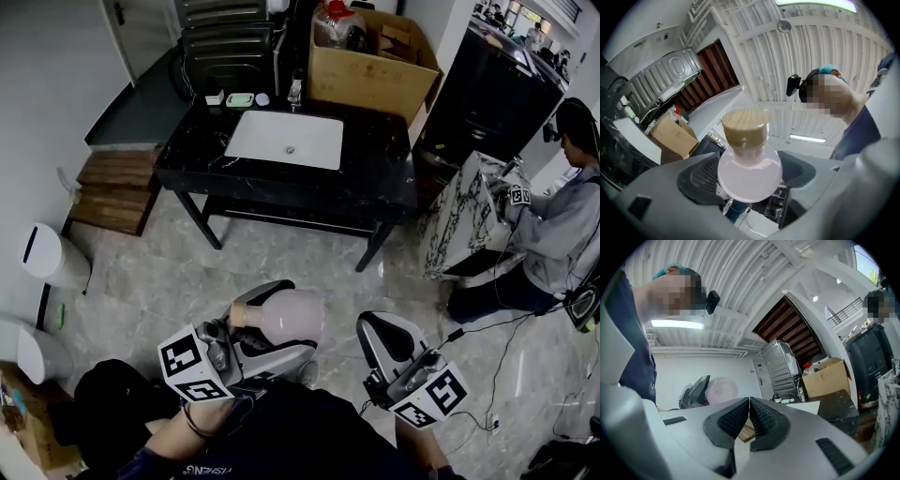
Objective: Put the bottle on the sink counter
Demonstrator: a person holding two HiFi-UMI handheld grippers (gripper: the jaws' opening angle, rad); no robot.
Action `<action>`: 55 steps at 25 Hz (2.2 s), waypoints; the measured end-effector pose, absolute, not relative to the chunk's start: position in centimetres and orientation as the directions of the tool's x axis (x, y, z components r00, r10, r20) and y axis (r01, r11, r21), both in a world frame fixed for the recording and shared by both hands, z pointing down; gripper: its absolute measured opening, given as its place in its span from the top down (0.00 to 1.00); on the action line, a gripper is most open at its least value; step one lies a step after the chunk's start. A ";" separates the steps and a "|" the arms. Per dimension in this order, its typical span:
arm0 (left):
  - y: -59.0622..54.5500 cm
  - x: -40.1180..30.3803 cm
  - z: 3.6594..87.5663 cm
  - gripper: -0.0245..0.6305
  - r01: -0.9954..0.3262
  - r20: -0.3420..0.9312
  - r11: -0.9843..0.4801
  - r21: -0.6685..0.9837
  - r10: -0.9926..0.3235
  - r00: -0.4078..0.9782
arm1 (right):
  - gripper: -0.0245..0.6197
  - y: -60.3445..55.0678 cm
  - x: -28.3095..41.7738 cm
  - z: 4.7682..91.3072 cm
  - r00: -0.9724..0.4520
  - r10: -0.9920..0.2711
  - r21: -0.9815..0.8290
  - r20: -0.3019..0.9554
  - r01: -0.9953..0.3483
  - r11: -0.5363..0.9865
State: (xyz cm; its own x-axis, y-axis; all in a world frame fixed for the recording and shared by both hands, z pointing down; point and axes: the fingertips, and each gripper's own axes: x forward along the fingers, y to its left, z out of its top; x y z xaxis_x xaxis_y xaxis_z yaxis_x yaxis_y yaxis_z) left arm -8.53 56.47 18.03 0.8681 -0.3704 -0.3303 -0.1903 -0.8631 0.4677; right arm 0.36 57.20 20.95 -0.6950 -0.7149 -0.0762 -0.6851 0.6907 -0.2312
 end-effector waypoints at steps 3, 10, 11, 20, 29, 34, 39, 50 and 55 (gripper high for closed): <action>56.7 -7.7 18.5 0.37 -0.203 -0.326 -0.857 0.474 -0.385 0.863 | 0.92 57.3 1.2 21.4 -0.706 -0.705 -0.240 -0.069 -0.674 0.699; 55.8 -6.3 19.4 0.37 -0.219 -0.319 -0.847 0.485 -0.404 0.857 | 0.92 56.5 2.7 22.4 -0.719 -0.692 -0.264 -0.064 -0.657 0.706; 55.6 -6.1 19.4 0.37 -0.220 -0.318 -0.847 0.483 -0.405 0.857 | 0.92 56.3 2.9 22.4 -0.719 -0.692 -0.268 -0.065 -0.656 0.706; 53.1 -4.7 20.0 0.37 -0.219 -0.313 -0.849 0.481 -0.399 0.862 | 0.92 54.0 4.1 23.3 -0.717 -0.694 -0.280 -0.058 -0.656 0.701; 48.3 -4.4 20.9 0.37 -0.223 -0.306 -0.840 0.495 -0.409 0.860 | 0.92 49.4 4.6 24.1 -0.716 -0.697 -0.293 -0.042 -0.658 0.693; 45.3 -4.5 21.1 0.37 -0.219 -0.300 -0.836 0.503 -0.407 0.863 | 0.92 46.4 4.7 24.4 -0.708 -0.705 -0.307 -0.038 -0.663 0.683; 41.8 -4.9 21.4 0.37 -0.209 -0.294 -0.830 0.516 -0.401 0.867 | 0.92 42.9 4.3 24.5 -0.696 -0.718 -0.313 -0.030 -0.675 0.668; 32.7 -7.5 21.2 0.37 -0.168 -0.294 -0.836 0.523 -0.361 0.885 | 0.92 34.0 1.3 23.1 -0.656 -0.754 -0.344 -0.050 -0.697 0.629; 28.6 -9.2 20.9 0.37 -0.159 -0.288 -0.839 0.521 -0.348 0.892 | 0.92 30.0 -0.7 22.6 -0.645 -0.762 -0.340 -0.045 -0.708 0.619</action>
State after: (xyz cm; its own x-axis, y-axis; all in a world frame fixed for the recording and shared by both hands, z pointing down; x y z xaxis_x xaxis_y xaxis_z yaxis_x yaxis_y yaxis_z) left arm -9.25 28.59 20.91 0.8921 -0.3479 -0.2884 -0.1588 -0.8388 0.5207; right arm -0.67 29.99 22.60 -0.6455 -0.7624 -0.0453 -0.7078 0.6194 -0.3395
